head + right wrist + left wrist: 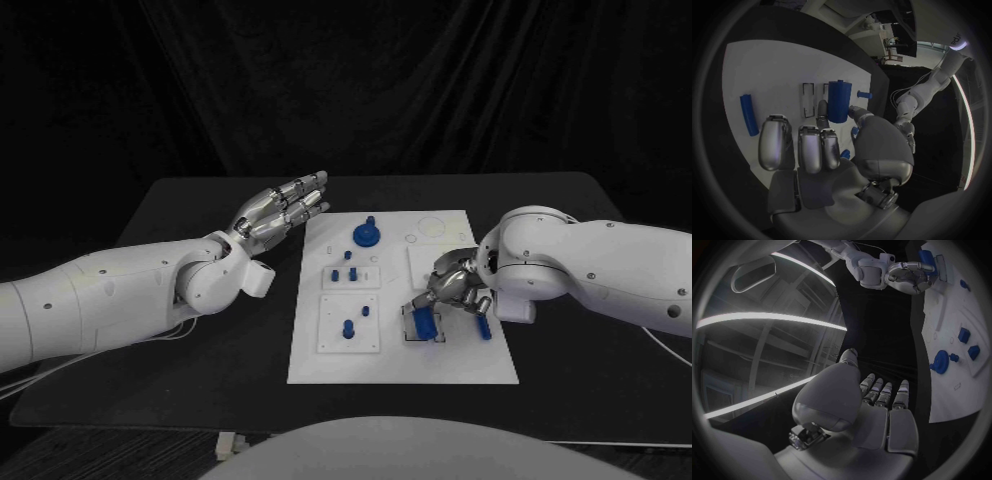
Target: Assemble the parts on the task board
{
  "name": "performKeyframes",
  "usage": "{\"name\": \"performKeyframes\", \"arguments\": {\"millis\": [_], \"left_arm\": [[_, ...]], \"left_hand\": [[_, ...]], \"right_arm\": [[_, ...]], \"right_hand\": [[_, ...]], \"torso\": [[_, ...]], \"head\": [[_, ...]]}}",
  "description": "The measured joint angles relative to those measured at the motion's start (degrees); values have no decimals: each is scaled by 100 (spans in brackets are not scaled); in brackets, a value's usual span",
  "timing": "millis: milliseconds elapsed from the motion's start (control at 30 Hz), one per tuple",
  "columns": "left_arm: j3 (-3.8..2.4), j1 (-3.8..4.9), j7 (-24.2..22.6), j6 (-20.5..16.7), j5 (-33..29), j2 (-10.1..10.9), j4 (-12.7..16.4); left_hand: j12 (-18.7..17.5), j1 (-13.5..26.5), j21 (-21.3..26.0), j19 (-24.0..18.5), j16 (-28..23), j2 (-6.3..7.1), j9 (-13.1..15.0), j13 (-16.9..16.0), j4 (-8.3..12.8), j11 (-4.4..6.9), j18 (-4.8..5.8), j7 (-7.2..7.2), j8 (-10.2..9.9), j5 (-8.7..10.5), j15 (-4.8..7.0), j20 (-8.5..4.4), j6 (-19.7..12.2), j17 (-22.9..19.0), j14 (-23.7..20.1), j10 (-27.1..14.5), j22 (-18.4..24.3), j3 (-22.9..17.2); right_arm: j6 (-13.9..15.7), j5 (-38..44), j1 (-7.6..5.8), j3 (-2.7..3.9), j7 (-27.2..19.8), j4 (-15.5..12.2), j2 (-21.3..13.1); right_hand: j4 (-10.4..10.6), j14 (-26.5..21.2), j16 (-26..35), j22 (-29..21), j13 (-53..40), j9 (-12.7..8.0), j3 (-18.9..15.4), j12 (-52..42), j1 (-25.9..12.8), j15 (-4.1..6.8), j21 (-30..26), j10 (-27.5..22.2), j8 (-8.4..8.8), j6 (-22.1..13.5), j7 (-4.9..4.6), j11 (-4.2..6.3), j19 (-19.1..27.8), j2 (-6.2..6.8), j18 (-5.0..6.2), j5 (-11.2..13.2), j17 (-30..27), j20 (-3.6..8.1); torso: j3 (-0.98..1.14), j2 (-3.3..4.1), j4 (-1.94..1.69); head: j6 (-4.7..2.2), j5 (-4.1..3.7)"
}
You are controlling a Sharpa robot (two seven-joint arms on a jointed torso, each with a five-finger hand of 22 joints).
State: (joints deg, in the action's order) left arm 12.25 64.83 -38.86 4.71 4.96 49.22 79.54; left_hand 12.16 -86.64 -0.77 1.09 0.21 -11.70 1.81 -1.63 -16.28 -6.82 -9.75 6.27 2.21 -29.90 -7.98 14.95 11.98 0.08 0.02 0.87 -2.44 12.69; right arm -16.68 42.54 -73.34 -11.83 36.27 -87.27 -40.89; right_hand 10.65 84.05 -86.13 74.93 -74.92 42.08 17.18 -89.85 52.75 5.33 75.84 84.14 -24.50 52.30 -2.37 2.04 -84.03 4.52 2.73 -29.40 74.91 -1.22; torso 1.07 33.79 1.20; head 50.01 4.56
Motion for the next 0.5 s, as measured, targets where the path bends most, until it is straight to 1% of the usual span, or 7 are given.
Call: {"name": "performKeyframes", "arguments": {"millis": [133, 167, 267, 300, 400, 433, 500], "left_arm": [[1, -1, 0, 3, 0, 5, 3], [1, -1, 0, 4, 0, 8, 3], [1, -2, 0, 5, 0, 14, 7], [1, -2, 0, 5, 0, 16, 9], [1, -3, 0, 6, 0, 19, 11], [1, -4, 0, 6, 0, 19, 12], [1, -4, 0, 7, 0, 19, 12]], "left_hand": [[0, 0, 0, 0, 0, 0, 0, 0, 0, 0, 0, 0, 0, 0, 0, 0, 0, 1, 0, 0, 0, 0], [0, 0, 0, 0, 0, 0, 0, 0, 0, 0, 0, 0, 0, 0, 0, 0, 0, 1, 0, 0, 0, 0], [0, 0, 0, 0, 0, 0, 0, 0, 0, 0, 0, 0, 0, 0, 0, 0, 0, 1, 0, 0, 1, 0], [0, 0, 0, 0, 0, 0, 0, 0, 0, 0, 0, 0, 0, 0, 0, 0, 0, 1, 0, 0, 1, 0], [-1, 0, 0, 0, 0, 0, -1, 0, 0, 0, 0, 0, 0, 0, 0, 0, 0, 2, 0, 0, 1, 0], [-1, 0, 0, 0, 0, 0, -1, 0, 0, 0, 0, 0, 0, 0, 0, 0, 0, 2, 0, 0, 1, 0], [-1, 0, 0, 0, 0, 0, -1, 0, 0, 0, 0, 0, 0, 0, 0, 0, 0, 2, 0, 0, 1, 0]], "right_arm": [[0, 14, 57, 0, 7, 40, 28], [0, 25, 67, 0, 8, 50, 33], [-2, 68, 83, -1, 9, 68, 53], [-2, 83, 84, 0, 9, 71, 55], [-4, 126, 88, 6, 8, 73, 59], [-4, 138, 90, 6, 6, 73, 59], [-3, 161, 92, 7, 2, 71, 57]], "right_hand": [[-1, 0, 45, 0, 0, -30, 0, 0, -1, 0, -87, -2, 38, -9, -11, -2, 0, -2, -1, 167, 0, 0], [-10, 0, 46, 0, 0, -36, -10, 0, -23, 0, -94, -21, 55, -23, -24, -21, 0, -23, -1, 239, 0, 0], [-40, 0, 74, -1, 0, -54, -25, 0, -86, 0, -143, -21, 54, -25, -27, -21, 0, -38, -1, 571, 0, 0], [-42, 0, 76, -1, 1, -61, -23, 0, -121, 0, -153, -21, 56, -25, -27, -21, 0, -44, -1, 646, 0, 0], [-53, 0, 76, -1, 1, -68, -44, 0, -122, 0, -155, -21, 83, -20, -22, -21, 0, -46, -1, 735, 0, 0], [-35, 0, 94, -1, 1, -71, -62, 0, -162, 0, -186, -21, 83, -18, -20, -21, 0, -85, -1, 781, 0, 0], [-13, 0, 113, -1, 1, -75, -85, 0, -197, -1, -186, -21, 83, -18, -19, -21, 0, -121, -2, 821, 0, 0]], "torso": [[0, 0, 0], [0, 0, 0], [0, 0, 0], [0, 0, 1], [0, -1, 2], [0, -1, 2], [-1, -1, 2]], "head": [[0, 20], [0, 22], [0, 24], [0, 24], [0, 25], [0, 25], [0, 25]]}}
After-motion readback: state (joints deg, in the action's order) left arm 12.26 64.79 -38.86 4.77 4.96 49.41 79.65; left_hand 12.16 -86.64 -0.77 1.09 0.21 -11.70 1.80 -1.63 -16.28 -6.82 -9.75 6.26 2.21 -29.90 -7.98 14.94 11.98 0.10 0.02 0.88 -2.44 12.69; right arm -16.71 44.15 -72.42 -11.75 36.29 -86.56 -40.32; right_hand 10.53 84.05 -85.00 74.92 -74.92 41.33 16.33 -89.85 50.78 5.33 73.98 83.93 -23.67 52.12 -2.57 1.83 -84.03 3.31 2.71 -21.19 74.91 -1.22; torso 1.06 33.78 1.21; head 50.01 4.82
